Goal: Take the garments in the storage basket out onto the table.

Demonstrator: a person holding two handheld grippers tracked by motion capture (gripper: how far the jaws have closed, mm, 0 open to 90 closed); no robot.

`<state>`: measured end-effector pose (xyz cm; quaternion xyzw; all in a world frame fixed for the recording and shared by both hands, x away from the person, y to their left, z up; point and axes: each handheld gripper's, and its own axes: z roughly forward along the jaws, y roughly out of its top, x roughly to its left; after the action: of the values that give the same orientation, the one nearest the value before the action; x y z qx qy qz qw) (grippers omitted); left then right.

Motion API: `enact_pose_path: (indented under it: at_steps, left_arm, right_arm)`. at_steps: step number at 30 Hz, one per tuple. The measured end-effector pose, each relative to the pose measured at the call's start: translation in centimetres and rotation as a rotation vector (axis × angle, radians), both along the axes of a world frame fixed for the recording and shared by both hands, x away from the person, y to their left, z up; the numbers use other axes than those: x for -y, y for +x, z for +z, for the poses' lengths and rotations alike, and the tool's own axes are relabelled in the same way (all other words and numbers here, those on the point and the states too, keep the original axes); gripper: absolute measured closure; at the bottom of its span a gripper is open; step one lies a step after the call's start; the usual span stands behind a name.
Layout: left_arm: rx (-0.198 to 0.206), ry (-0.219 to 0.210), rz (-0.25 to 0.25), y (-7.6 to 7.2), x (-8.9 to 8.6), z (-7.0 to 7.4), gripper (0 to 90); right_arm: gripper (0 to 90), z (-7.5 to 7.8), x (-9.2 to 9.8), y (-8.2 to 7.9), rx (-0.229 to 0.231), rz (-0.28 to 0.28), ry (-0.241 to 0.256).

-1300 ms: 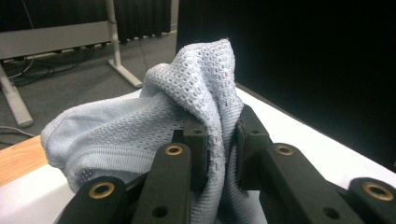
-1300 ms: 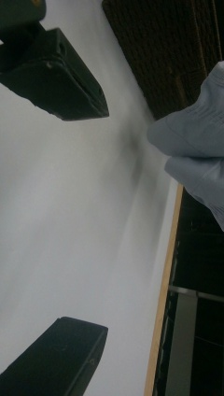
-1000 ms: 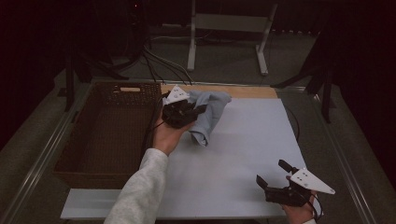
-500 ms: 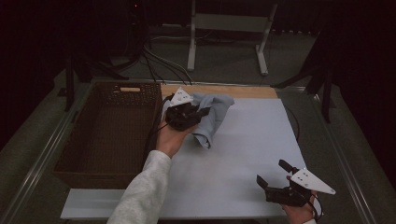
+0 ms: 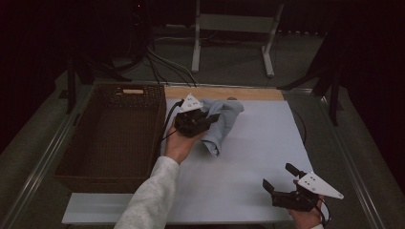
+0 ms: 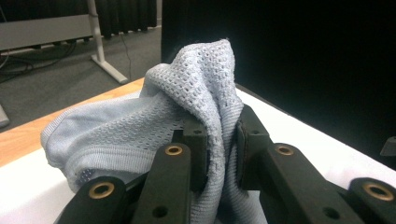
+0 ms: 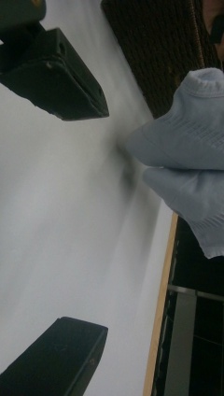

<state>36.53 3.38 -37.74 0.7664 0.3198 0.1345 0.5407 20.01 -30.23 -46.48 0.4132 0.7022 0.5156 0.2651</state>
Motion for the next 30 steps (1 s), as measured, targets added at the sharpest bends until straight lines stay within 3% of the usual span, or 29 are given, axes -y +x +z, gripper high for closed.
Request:
enact_pose_path:
  at_steps: [30]
  left_arm:
    - [-0.045, 0.012, -0.027, -0.2, 1.6, -2.6, 77.8]
  right_arm:
    - [0.0, 0.0, 0.0, 0.0, -0.002, 0.002, 0.0]
